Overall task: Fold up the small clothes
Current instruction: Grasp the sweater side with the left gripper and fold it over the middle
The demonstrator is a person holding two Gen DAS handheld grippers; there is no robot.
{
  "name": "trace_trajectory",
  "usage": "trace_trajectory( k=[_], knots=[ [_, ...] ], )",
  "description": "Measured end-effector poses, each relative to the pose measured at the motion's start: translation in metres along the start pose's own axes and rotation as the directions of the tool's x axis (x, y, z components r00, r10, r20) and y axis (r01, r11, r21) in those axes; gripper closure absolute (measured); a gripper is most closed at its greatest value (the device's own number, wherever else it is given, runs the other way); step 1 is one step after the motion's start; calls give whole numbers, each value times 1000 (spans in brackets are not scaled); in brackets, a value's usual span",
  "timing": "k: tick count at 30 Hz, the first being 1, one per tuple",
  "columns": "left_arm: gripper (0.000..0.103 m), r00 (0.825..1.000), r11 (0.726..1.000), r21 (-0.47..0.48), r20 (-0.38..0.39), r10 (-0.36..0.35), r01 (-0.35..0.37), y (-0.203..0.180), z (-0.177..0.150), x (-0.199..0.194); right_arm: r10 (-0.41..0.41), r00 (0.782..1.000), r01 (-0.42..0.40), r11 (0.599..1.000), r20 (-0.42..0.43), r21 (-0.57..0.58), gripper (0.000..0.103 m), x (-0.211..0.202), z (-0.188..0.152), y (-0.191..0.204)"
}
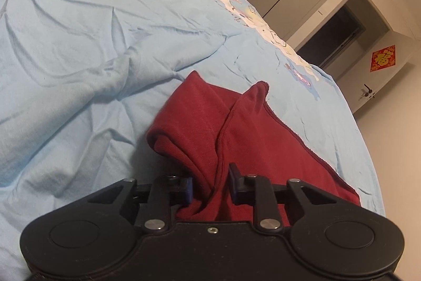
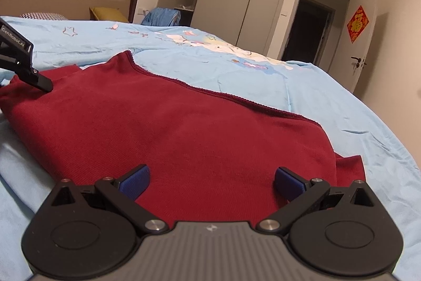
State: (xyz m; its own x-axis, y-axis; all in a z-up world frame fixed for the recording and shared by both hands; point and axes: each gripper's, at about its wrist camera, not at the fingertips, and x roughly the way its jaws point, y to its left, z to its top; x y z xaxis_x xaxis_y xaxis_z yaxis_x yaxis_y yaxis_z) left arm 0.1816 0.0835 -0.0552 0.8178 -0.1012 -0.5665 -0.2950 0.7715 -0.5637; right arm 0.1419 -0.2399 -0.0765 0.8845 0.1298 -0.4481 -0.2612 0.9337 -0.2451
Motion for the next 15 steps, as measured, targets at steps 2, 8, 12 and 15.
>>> trace_trajectory(
  k=[2,8,12,15],
  knots=[
    [80,1000,999,36,15,4,-4,-7,1,-3,16,1000,-16,1000,-13,-21,0,-1,3,-2],
    [84,998,965,259,68,14,-31,-48,4,-9,34,999,-36,998,-34,-52,0,-14,7,-19],
    [85,995,920,393,91,-43,4,-86,5,-14,15,1000,-16,998,-17,-53,0,-33,2,-34],
    [85,990,872,486,88,-107,51,-121,2,-16,-13,1000,12,999,-11,-42,0,-45,-4,-47]
  ],
)
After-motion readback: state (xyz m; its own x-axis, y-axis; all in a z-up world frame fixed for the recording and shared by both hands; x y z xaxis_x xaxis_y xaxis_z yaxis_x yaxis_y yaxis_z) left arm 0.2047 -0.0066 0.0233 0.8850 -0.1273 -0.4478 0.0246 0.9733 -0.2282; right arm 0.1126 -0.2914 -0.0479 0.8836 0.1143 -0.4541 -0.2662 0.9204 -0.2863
